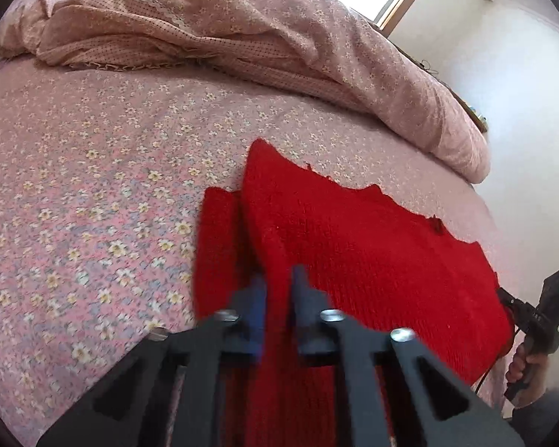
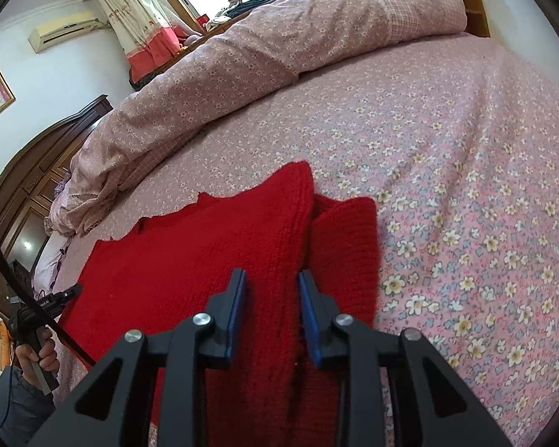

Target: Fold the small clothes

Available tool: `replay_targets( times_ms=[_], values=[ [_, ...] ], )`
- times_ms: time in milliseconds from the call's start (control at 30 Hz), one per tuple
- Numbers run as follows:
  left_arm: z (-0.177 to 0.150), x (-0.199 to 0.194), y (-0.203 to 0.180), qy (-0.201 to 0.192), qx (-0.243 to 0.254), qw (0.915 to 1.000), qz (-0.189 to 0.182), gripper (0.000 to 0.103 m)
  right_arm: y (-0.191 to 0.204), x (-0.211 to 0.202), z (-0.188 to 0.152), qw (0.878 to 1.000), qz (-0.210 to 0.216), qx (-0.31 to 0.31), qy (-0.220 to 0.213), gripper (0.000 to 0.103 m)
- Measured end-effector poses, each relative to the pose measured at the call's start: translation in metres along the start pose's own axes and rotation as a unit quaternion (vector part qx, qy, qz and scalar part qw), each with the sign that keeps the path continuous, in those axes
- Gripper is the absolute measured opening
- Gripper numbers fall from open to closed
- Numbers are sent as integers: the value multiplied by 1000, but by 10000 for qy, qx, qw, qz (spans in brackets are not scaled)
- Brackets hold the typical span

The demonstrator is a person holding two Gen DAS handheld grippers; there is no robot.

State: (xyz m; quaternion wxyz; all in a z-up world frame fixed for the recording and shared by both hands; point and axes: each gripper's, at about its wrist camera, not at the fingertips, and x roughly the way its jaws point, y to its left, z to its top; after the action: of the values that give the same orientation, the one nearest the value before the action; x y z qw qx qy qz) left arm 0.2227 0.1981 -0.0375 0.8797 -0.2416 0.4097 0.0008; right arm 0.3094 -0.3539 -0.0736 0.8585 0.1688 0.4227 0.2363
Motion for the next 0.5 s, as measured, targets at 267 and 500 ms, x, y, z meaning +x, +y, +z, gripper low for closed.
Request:
replay_targets(
  times_ms=[267,500],
  values=[
    [-5,-16,7,-188,36,9998,70,2,8,-9,1,9992,-47,-287,-266,12],
    [1,6,-3,48,107,9995,289,3,7,0,0,9977,-580,-335,-42,10]
  ],
)
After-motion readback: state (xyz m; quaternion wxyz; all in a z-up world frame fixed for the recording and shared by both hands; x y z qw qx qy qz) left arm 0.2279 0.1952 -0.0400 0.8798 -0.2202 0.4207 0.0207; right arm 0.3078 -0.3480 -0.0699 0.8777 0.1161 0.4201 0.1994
